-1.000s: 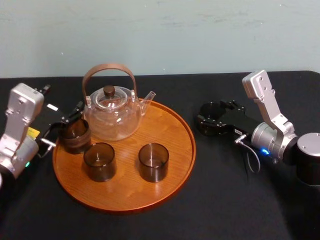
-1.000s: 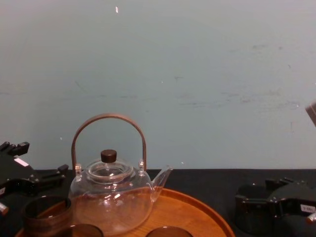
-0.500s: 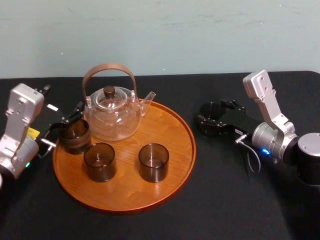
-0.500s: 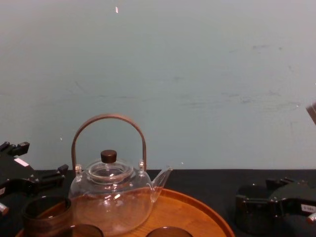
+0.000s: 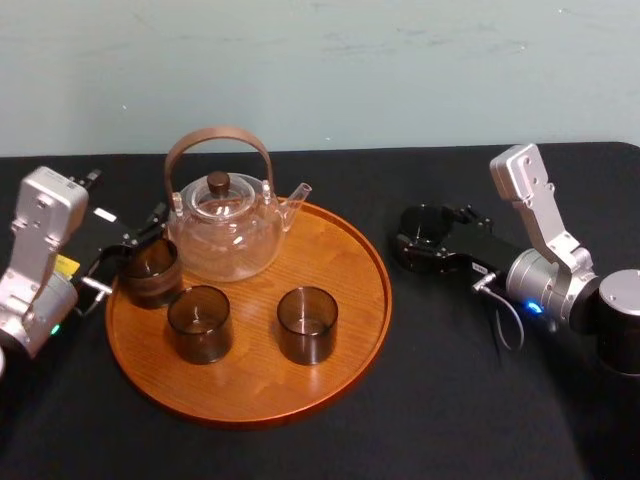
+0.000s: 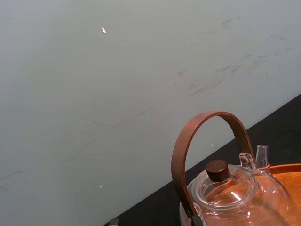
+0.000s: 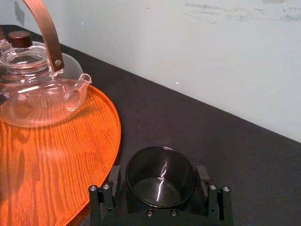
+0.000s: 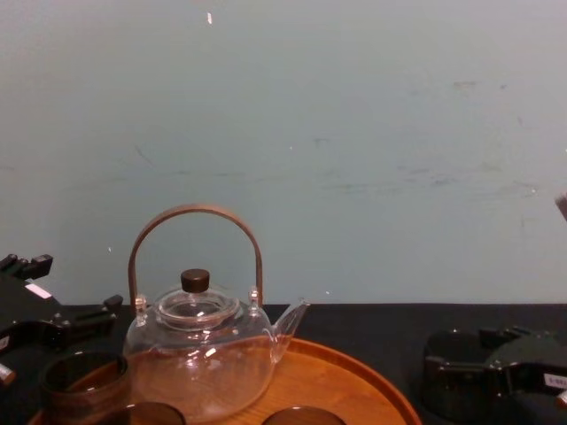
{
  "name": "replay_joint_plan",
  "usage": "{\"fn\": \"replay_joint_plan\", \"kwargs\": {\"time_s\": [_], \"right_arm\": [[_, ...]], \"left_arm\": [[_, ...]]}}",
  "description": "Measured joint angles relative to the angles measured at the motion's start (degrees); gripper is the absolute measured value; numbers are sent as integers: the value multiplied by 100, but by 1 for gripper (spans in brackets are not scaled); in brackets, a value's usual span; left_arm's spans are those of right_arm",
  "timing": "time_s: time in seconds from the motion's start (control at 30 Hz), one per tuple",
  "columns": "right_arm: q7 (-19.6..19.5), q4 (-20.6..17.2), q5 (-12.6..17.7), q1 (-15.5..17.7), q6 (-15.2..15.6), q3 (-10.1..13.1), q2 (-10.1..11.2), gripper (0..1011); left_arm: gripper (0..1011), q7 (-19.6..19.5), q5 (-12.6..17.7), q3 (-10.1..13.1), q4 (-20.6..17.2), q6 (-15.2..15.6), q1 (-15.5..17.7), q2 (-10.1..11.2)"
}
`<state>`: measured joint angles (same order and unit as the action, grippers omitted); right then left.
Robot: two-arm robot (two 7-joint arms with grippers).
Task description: Pick up the glass from the table and place it on the tray.
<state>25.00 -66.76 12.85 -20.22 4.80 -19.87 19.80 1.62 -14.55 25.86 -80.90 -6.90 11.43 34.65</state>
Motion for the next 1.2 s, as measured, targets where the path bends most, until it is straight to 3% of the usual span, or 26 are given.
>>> {"fn": "replay_joint_plan", "kwargs": {"time_s": [1.2], "right_arm": [[51, 261, 57, -96, 11, -115, -51, 1002]], "left_arm": [[1001, 0, 0, 0, 0, 0, 0, 0]]}}
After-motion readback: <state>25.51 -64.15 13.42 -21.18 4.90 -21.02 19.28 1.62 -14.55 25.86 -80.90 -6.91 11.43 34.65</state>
